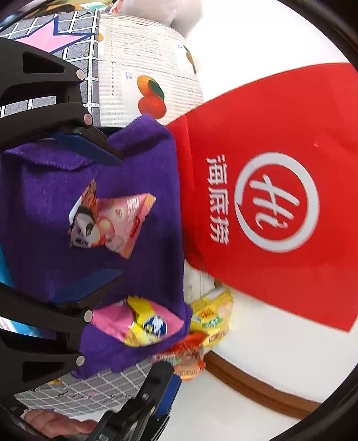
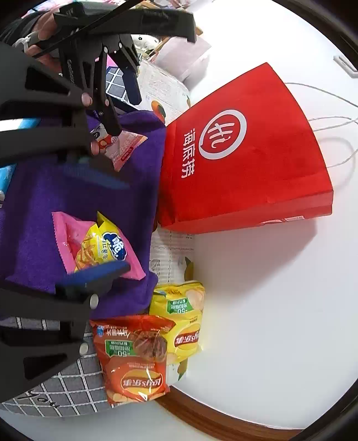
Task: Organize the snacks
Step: 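Lower both bags onto the purple cloth and open both tools, then withdraw both tools from the cloth toward the remaining snacks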
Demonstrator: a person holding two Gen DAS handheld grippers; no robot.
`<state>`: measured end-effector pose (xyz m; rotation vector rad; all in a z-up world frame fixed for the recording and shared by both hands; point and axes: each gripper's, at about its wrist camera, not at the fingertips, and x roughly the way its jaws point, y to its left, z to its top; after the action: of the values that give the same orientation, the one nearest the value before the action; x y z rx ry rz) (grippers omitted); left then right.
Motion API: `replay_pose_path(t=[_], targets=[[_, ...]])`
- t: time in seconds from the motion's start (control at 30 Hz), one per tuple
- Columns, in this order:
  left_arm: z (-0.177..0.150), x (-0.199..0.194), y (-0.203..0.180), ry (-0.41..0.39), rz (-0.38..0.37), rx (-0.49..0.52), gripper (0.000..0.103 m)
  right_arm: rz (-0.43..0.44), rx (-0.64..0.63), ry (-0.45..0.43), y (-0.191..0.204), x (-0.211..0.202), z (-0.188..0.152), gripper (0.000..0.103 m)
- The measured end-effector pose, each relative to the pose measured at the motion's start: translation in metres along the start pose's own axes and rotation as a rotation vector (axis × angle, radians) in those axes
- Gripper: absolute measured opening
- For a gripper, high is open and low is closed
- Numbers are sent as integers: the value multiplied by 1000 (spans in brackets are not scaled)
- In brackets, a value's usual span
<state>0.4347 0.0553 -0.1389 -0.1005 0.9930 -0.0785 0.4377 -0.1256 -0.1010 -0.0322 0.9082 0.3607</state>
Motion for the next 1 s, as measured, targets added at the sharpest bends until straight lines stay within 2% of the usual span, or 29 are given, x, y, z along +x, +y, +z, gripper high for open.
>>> replay_pose_path(t=[0.13,0.33,0.53,0.7,0.77,0.87,1.0], targets=[[1,-17,-8,-41,-29,11,74,-8,9,-42,4,-17,0,52],[3,-46,-16,-79,-71,36,74,-97,-22,-136,21,-48,2,61],[5,-69,-20,-94,-106,58,74,-131,25,-147,23,-77,-8,63],[2,-105,-19,-161,-95,51,74,-161,66,-151,19,-107,-29,63],[-4,-117,-16,-165,-89,60,74,-166,74,-146,15,-121,-36,63],[-13,-135,-4,-171,-85,9,74,-154,93,-123,9,-144,-47,63],[-33,-160,4,-167,-113,2,75,-140,121,-150,4,-171,-72,63]])
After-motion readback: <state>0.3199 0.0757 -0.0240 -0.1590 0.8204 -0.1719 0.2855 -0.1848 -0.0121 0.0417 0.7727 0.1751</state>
